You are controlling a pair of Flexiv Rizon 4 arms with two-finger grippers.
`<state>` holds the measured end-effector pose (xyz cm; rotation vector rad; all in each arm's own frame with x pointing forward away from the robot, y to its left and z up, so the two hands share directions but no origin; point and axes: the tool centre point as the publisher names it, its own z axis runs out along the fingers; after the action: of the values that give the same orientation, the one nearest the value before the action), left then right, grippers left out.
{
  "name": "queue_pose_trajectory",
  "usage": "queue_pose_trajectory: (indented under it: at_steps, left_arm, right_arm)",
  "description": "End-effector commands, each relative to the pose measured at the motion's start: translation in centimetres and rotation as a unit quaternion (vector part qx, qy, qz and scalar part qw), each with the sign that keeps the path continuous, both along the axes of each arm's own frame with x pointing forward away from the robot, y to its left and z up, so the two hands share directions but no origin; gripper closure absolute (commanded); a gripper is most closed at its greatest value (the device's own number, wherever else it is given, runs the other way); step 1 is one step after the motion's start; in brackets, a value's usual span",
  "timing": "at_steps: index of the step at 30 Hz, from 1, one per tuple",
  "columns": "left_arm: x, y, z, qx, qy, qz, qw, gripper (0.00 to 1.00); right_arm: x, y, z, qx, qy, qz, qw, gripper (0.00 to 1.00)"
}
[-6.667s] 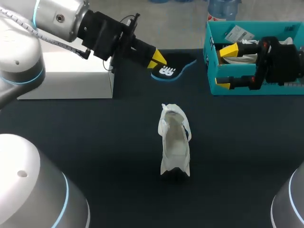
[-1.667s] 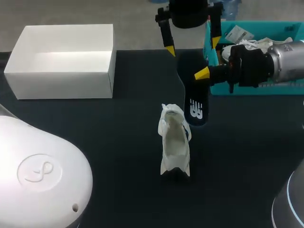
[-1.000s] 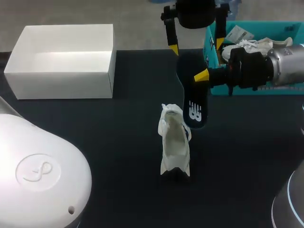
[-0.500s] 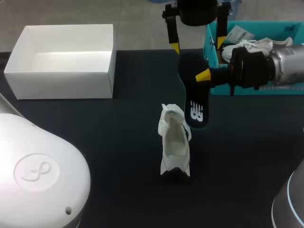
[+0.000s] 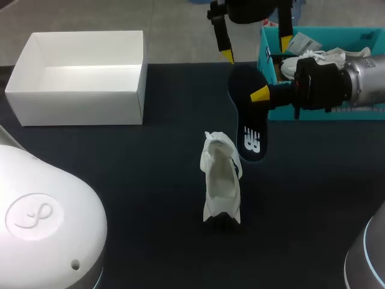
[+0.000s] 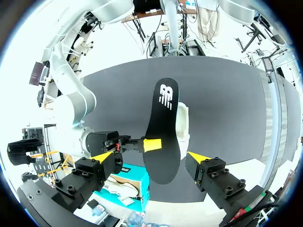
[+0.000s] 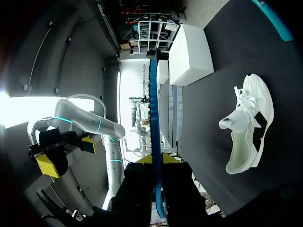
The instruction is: Take the shoe out of the shoebox, open the shoe tongue, remove and reinsert the insole, then place the shoe into the shoebox
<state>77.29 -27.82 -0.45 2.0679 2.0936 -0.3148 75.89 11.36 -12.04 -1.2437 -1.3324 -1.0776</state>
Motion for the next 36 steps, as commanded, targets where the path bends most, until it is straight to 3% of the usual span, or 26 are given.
queue_pose_trajectory:
  at_steps: [1, 10, 18, 36]
  left_arm:
    - [0.8, 2.7, -1.0, -0.136, 0.021, 0.014, 0.99, 0.0]
    - [0.6, 4.2, -0.8, -0.253, 0.008, 0.027, 0.967, 0.0]
    - [0.4, 4.8, -0.7, -0.316, 0.026, 0.05, 0.947, 0.0]
    - [0.4, 5.0, -1.0, -0.322, 0.045, 0.048, 0.945, 0.0]
  right_arm:
    - [-0.4, -0.6, 0.5, -0.003, -0.003, -0.004, 1.0, 1.0]
    - [-0.4, -0.8, 0.8, -0.008, -0.003, -0.003, 1.0, 1.0]
    - [-0.5, -0.9, 0.9, -0.008, -0.005, -0.005, 1.0, 1.0]
    - [-0.7, -1.0, 0.9, -0.005, -0.007, -0.005, 1.0, 1.0]
